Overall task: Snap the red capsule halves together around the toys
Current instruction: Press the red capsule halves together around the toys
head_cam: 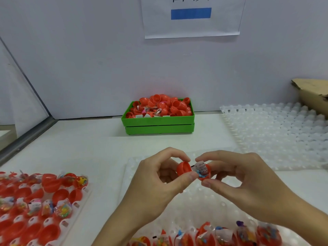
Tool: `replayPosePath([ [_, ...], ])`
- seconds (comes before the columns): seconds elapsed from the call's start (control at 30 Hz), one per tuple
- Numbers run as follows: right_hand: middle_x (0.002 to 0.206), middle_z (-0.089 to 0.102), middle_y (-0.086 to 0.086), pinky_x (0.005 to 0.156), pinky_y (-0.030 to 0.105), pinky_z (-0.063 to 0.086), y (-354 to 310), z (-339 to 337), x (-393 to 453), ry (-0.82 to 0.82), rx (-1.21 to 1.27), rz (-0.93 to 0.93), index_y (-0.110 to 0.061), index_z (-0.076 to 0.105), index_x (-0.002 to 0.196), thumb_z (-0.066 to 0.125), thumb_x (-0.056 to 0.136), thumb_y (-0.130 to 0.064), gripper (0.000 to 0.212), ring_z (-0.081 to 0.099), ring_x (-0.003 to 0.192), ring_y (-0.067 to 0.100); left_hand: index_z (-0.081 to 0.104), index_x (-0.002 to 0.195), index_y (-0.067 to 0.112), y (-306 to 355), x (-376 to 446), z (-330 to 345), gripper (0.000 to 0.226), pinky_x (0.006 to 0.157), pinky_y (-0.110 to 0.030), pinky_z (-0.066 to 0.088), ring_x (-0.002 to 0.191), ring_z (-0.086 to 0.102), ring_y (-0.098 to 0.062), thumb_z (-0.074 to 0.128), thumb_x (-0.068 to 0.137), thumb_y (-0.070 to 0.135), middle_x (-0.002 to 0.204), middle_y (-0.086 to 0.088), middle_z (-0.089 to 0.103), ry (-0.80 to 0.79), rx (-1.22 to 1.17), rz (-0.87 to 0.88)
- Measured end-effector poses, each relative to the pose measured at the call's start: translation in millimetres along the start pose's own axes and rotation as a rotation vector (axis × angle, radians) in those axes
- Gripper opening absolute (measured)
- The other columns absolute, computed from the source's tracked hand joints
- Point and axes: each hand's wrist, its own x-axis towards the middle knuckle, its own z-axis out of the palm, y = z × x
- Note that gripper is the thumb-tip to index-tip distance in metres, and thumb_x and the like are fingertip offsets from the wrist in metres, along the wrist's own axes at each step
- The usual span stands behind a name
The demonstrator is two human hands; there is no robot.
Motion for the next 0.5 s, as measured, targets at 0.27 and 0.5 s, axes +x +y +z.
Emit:
replayPosePath([
  [0.27, 0.088, 0.077, -0.012, 0.072, 0.020, 0.055, 1.5, 0.2, -1.5, -0.011, 0.046, 0.016, -0.044, 0.054, 0.119, 0.078, 0.082, -0.012, 0.054, 0.072, 0.080, 0.017, 0.066, 0.095, 0.037, 0.4, -0.6, 0.8, 0.028, 0.067, -0.038, 0.060, 0.063, 0.063, -0.014, 0.073, 0.070, 0.047, 0.075, 0.002, 0.070, 0.007, 0.043, 0.034],
  [0.5, 0.089, 0.076, -0.016, 0.071, 0.019, 0.054, 0.7, 0.6, -3.0, 0.015, -0.001, -0.022, -0.032, 0.064, 0.114, 0.078, 0.081, -0.014, 0.040, 0.072, 0.081, 0.012, 0.063, 0.092, 0.033, -1.1, -0.3, 2.4, 0.035, 0.065, -0.032, 0.058, 0.062, 0.061, -0.012, 0.078, 0.066, 0.051, 0.071, 0.005, 0.069, 0.063, 0.047, 0.088],
])
